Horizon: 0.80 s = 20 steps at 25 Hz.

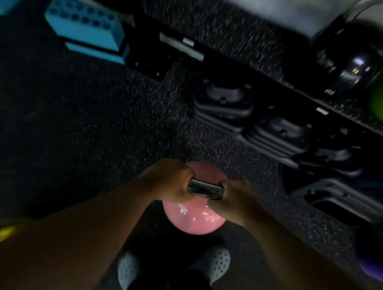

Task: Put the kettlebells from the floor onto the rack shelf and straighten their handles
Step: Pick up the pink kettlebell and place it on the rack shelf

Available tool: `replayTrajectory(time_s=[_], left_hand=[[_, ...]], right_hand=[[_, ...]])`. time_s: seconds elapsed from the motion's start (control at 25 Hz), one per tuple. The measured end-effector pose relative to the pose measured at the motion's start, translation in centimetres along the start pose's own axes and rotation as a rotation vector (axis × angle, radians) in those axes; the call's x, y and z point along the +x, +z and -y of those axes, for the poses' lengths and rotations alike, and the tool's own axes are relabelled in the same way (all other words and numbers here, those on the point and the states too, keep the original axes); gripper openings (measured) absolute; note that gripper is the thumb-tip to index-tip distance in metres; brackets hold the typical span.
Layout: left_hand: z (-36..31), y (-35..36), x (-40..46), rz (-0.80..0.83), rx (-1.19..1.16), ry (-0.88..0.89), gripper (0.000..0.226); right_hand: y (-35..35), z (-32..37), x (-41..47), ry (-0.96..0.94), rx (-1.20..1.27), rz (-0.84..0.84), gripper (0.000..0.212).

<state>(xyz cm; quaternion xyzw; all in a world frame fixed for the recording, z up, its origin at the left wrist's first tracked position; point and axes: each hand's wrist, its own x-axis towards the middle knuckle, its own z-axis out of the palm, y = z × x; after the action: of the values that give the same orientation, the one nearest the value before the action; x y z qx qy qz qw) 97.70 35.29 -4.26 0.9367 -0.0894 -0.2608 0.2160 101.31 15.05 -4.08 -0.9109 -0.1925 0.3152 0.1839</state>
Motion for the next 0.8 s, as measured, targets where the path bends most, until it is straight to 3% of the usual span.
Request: replayTrajectory(time_s=[0.24,0.36,0.48,0.64,0.8], left_hand=[[2.0,-14.3,5.8,-0.231,0.191,0.082,0.018],[3.2,-21.8,9.2,-0.35,0.227,0.085,0.015],[4.9,-28.1,13.2,-0.414,0.293,0.121,0.02],[7.7,-34.6,18.3,-0.517,0.384,0.141,0.022],[9.9,-38.8,22.0,-0.463,0.38,0.154,0.017]], right_hand=[[-11.3,3.9,8.3,-0.213,-0.042,-0.286,0.015],[-17.4,6.0,12.3,-0.299,-0.009,-0.393,0.025],[-23.0,8.4,16.6,-0.334,0.015,-0.476,0.004],[-28.2,11.1,23.0,-0.232,-0.085,-0.606,0.017],[-30.3,12.6,27.4,-0.133,0.01,-0.604,0.019]])
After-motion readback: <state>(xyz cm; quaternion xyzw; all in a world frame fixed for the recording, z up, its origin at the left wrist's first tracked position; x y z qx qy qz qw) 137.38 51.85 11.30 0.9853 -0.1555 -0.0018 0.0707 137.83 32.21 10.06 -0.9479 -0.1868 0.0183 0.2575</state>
